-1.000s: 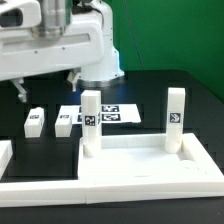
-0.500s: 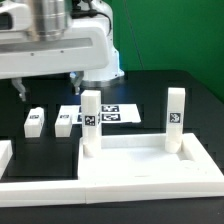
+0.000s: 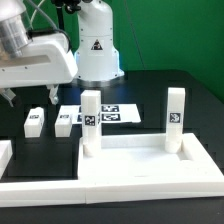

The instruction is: Assemble desk

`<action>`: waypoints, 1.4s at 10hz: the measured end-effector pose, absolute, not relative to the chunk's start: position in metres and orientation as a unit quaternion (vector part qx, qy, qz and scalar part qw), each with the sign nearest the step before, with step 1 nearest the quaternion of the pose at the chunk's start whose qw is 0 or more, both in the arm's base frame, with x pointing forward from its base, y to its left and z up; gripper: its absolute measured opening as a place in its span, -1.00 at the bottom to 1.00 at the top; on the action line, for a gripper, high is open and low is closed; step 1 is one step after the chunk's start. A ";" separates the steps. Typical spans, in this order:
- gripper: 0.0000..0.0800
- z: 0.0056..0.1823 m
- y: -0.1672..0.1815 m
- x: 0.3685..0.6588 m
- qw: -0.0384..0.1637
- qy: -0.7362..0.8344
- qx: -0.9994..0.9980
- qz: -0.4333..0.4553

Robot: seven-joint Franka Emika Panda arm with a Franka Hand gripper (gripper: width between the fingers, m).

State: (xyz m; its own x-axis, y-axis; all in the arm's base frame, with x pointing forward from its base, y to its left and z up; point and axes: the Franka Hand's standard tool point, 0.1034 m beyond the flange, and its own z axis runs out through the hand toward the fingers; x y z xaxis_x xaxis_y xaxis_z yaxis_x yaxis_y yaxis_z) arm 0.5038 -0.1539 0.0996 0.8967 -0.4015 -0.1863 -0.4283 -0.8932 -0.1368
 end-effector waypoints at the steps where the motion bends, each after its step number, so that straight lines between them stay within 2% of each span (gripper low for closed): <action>1: 0.62 0.099 -0.154 0.504 0.085 0.240 -0.964 0.080; 3: 0.62 0.096 -0.153 0.501 0.085 0.302 -0.945 0.089; 5: 0.62 0.084 -0.156 0.475 0.160 0.324 -0.921 0.148; 6: 0.62 0.082 -0.158 0.468 0.175 0.319 -0.917 0.166; 7: 0.62 0.086 -0.153 0.457 0.205 0.314 -0.907 0.194; 8: 0.62 0.091 -0.151 0.450 0.222 0.314 -0.894 0.228; 9: 0.62 0.092 -0.152 0.453 0.207 0.316 -0.893 0.244; 10: 0.62 0.092 -0.147 0.447 0.224 0.304 -0.882 0.283; 12: 0.62 0.087 -0.148 0.443 0.241 0.299 -0.859 0.338; 14: 0.62 0.070 -0.139 0.433 0.236 0.306 -0.818 0.426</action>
Offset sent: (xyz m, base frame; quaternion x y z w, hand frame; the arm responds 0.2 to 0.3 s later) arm -0.0152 -0.0122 -0.0224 0.1585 -0.1170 0.2123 0.9571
